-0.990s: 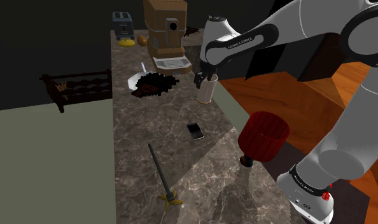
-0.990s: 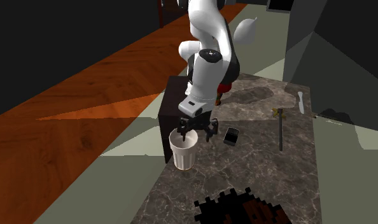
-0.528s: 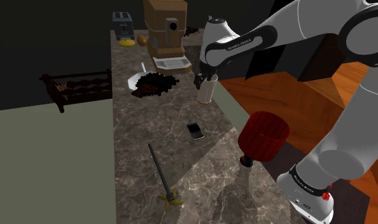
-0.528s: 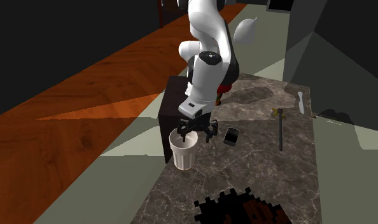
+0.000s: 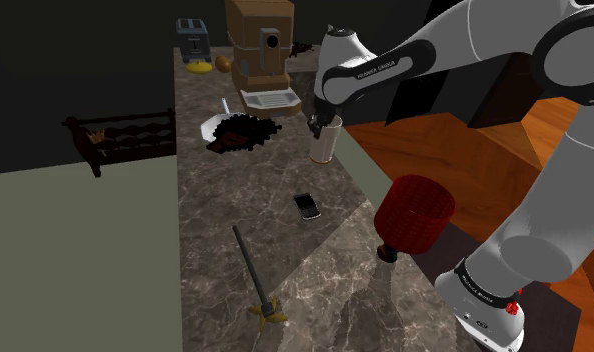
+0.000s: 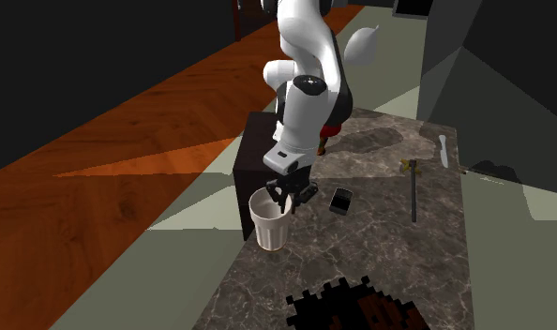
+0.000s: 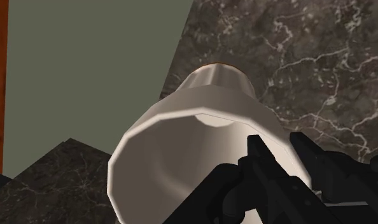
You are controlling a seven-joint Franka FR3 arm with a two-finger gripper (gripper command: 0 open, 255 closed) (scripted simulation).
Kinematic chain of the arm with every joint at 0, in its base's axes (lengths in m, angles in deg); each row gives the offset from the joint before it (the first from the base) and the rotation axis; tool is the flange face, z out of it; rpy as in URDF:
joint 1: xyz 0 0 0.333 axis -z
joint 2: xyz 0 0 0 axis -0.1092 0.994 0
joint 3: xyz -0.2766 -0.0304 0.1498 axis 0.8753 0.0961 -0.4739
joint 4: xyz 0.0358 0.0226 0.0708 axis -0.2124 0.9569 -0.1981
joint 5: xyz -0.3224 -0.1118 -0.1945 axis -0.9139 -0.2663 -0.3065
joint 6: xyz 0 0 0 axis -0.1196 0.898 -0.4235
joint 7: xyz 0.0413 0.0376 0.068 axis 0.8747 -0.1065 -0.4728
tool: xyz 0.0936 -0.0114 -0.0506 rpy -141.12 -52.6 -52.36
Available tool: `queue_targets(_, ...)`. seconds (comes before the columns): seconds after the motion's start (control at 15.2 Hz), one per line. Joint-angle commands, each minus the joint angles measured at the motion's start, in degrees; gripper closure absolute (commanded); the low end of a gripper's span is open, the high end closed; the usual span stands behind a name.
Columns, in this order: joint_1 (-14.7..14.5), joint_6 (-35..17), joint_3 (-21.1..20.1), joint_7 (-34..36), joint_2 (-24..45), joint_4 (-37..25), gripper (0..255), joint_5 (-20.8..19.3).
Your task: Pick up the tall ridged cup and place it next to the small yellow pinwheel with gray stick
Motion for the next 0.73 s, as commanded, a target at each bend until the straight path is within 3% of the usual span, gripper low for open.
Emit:
queue_targets(0.0, 0.0, 0.0, 0.0, 0.0, 0.1, 0.0, 255, 0.0)
queue_targets(0.66, 0.1, 5.5, -0.2, -1.0, -2.6, -2.9, 255, 0.8)
